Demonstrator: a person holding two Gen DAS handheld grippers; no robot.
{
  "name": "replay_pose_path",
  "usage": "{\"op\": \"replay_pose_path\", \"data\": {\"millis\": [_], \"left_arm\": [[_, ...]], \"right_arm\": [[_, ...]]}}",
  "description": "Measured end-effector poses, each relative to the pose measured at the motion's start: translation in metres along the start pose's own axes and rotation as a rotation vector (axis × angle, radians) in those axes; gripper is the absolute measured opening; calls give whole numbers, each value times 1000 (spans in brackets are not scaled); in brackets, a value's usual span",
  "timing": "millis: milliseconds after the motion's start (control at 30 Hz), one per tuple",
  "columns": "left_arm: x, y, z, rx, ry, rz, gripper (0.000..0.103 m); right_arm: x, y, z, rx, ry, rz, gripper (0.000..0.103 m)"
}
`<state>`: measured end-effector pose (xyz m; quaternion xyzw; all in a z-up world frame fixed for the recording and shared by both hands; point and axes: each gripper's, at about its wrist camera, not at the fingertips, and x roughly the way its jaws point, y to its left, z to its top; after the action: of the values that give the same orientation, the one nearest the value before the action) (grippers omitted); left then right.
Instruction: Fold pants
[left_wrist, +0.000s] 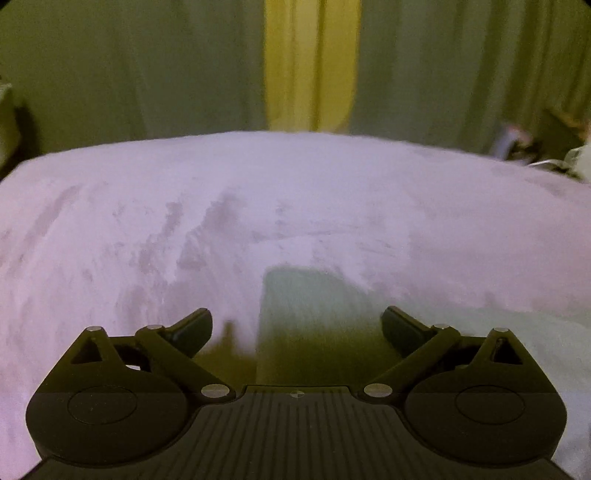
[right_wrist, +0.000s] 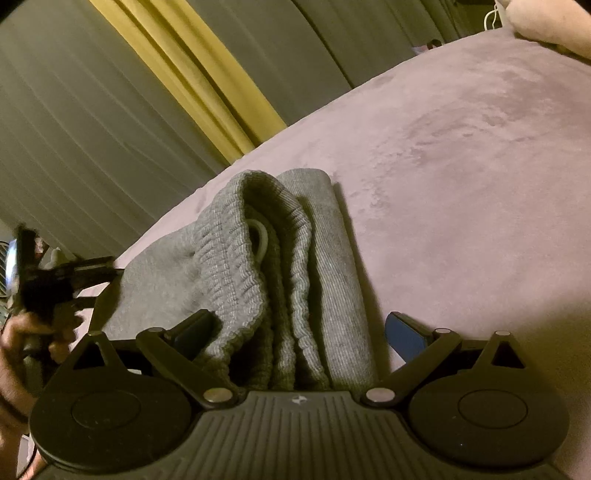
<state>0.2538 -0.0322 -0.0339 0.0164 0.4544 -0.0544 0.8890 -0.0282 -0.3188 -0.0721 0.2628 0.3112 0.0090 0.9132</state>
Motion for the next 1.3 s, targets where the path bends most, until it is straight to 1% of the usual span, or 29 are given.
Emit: {"op": "replay_pose_path", "data": {"millis": [67,100,200,233,267,300,367,400,433,500,533,600,633,667,733,867,967,1100,1167,1233,1300], "left_arm": [[-26,2,-22,22,-16,-28,102],[-35,3,-35,33,-6,-38,102],[-49,5,-78,52,71,-56,102],[-51,5,-91,59,94,-50,102],[-54,5,-103,64,97,-37,102],[-60,4,-114,70,83,-17,102],[-70,5,-125,71,50,11,102],[-72,8,-127,57,46,16,102],[-71,14,-128,38,52,5,102],[-65,19,-123,-26,101,-30,102],[-61,22,-122,-63,122,-54,102],[-55,34,-125,-134,156,-112,102],[-53,39,-127,-170,175,-136,102],[-52,46,-128,-199,190,-159,102],[-51,57,-128,-242,204,-188,102],[-43,68,-125,-288,219,-228,102],[-35,68,-116,-274,215,-245,102],[-24,59,-104,-165,211,-293,102],[-22,59,-98,-140,204,-336,102],[-15,63,-91,-145,217,-387,102],[-8,66,-86,-141,224,-423,102]], "right_arm": [[0,-1,-1,4,-2,6,98],[-1,-1,-1,8,-3,10,98],[-1,-1,-1,12,-8,9,99],[-2,1,-1,10,-7,1,98],[-4,4,0,5,-3,-16,98],[-6,10,1,-8,-2,-36,98],[-19,30,0,-77,-43,-77,98],[-27,42,-3,-124,-72,-80,98],[-33,53,-7,-164,-91,-72,98],[-35,71,-19,-230,-85,-74,98],[-31,78,-24,-261,-62,-98,98],[-16,84,-31,-320,25,-201,98],[-12,84,-32,-347,53,-223,98],[-12,83,-32,-365,57,-218,98],[-17,81,-26,-373,52,-236,98],[-23,76,-12,-343,82,-217,98],[-19,78,-6,-359,94,-207,98],[-6,63,13,-290,141,-166,98],[4,48,27,-235,176,-130,98],[14,34,38,-183,224,-69,98],[22,22,46,-159,275,-19,98]]}}
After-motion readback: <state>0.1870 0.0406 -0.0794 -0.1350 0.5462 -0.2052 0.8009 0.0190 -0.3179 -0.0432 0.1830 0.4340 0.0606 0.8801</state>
